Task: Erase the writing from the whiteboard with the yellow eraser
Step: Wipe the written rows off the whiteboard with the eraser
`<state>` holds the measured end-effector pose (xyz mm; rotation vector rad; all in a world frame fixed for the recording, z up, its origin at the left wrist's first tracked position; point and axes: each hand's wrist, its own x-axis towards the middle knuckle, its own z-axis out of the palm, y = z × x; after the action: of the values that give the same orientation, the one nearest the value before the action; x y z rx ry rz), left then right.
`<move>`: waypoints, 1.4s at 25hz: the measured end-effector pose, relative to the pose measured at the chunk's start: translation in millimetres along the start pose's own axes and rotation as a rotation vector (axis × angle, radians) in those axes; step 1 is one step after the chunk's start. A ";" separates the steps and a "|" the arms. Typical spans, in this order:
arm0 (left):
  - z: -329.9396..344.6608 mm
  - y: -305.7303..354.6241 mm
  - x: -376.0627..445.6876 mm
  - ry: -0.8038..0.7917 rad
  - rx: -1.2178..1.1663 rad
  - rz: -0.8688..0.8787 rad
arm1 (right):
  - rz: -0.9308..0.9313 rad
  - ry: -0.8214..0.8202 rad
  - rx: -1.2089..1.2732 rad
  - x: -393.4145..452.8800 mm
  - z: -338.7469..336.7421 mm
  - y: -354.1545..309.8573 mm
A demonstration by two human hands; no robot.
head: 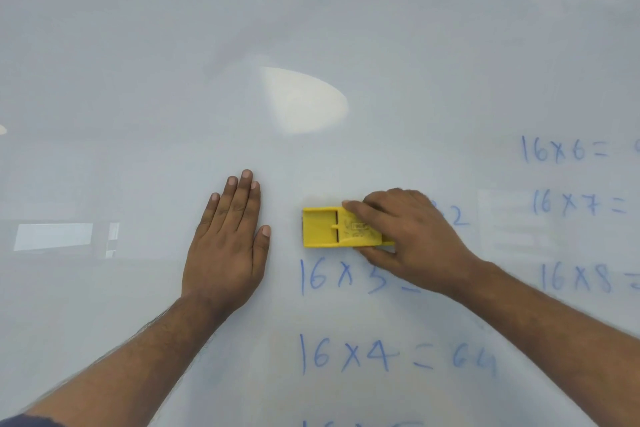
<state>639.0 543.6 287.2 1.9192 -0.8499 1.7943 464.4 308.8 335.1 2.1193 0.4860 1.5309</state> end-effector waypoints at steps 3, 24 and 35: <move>1.3 1.0 -3.4 0.005 0.001 -0.003 | 0.137 0.076 0.015 10.8 -5.7 12.9; 1.7 9.0 -26.2 -0.039 0.009 -0.045 | 0.201 0.107 0.092 -24.8 -13.7 26.2; 2.3 18.6 -37.9 -0.052 -0.004 -0.067 | 0.251 0.106 -0.008 -46.4 -31.8 66.8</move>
<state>628.4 534.8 247.2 1.9760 -0.7957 1.7095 420.3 234.2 345.1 2.1663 0.2555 1.7869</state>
